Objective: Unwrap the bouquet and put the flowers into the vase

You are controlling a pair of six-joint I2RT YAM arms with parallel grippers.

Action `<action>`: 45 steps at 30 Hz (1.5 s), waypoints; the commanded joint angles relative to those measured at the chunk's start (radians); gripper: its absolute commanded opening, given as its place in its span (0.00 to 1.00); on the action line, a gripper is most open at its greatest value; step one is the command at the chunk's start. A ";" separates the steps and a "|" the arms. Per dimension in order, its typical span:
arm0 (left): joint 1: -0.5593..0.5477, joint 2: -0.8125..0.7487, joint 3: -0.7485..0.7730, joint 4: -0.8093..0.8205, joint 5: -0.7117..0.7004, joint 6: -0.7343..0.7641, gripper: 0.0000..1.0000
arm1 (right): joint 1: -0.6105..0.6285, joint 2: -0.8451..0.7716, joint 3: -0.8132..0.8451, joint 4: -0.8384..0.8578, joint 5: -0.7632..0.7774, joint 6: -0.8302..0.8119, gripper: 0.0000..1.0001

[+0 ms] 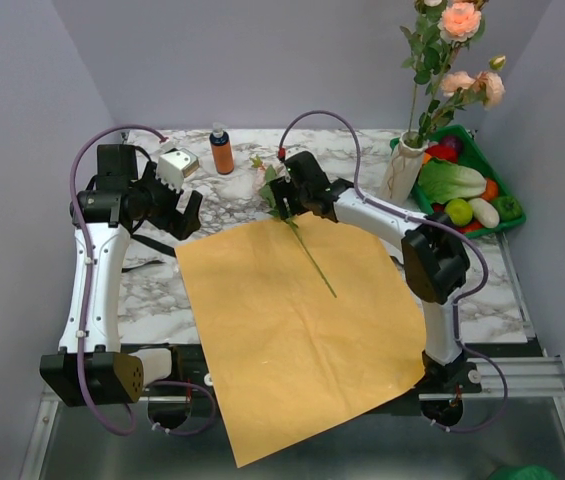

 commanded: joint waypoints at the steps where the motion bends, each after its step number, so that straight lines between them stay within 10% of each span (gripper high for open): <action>1: 0.004 -0.004 -0.013 -0.011 0.010 0.002 0.99 | 0.002 0.089 0.064 -0.073 -0.085 -0.034 0.80; 28: 0.004 -0.040 0.039 -0.087 0.031 0.008 0.99 | 0.002 0.425 0.478 -0.396 -0.071 -0.001 0.49; 37: 0.004 -0.079 0.046 -0.105 0.014 0.009 0.99 | 0.001 0.228 0.474 -0.288 -0.013 0.001 0.06; 45: 0.002 -0.087 0.036 -0.097 0.011 -0.003 0.99 | -0.050 -0.073 0.561 -0.161 -0.002 -0.106 0.01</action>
